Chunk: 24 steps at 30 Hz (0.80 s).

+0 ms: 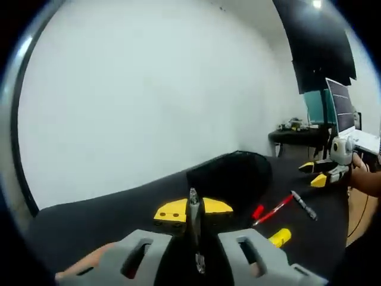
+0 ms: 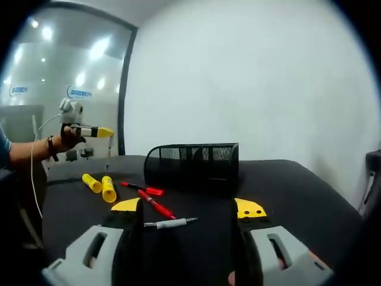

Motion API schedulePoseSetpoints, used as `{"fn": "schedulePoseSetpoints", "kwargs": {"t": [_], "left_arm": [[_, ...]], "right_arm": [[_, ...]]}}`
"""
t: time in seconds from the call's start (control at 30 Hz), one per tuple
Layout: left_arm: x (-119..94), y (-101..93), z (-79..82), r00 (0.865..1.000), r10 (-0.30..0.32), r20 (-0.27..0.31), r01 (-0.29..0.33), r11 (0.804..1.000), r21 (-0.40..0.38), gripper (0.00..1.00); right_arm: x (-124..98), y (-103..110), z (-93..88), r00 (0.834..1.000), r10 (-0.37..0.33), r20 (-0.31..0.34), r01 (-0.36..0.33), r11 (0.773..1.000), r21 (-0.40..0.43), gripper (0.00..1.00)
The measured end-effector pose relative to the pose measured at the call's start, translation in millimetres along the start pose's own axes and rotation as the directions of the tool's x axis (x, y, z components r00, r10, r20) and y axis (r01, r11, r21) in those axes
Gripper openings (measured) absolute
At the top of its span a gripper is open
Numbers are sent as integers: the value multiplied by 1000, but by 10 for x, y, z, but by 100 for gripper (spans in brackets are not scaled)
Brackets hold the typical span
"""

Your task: Pick up pens and glue sticks and place them into the holder.

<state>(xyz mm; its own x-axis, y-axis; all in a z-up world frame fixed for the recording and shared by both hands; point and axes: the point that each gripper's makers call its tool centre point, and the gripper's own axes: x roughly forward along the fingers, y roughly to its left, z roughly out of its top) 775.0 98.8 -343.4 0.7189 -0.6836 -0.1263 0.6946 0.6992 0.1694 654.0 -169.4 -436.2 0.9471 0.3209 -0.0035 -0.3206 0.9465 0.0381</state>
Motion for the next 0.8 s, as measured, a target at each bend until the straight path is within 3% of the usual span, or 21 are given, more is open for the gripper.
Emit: {"fn": "schedulePoseSetpoints", "kwargs": {"t": [0.23,0.47,0.67,0.77,0.8], "left_arm": [[-104,-54,122,1000,-10,28,11,1000,-29,5],[-212,-198,366,996,-33,84,38,997,-64,5],[-283,-492,482,992,-89,89,97,991,-91,5],[-303,-626,521,990,-107,96,117,988,-99,5],[-302,-667,542,989,-113,99,123,987,-101,5]], "right_arm": [[-7,3,3,1000,2,0,-2,1000,16,55],[-23,1,31,1000,1,11,-1,999,51,57],[-58,93,66,999,44,24,-46,995,91,55],[-65,123,97,999,44,25,-46,996,78,51],[-85,135,136,999,28,34,-29,999,37,49]]}}
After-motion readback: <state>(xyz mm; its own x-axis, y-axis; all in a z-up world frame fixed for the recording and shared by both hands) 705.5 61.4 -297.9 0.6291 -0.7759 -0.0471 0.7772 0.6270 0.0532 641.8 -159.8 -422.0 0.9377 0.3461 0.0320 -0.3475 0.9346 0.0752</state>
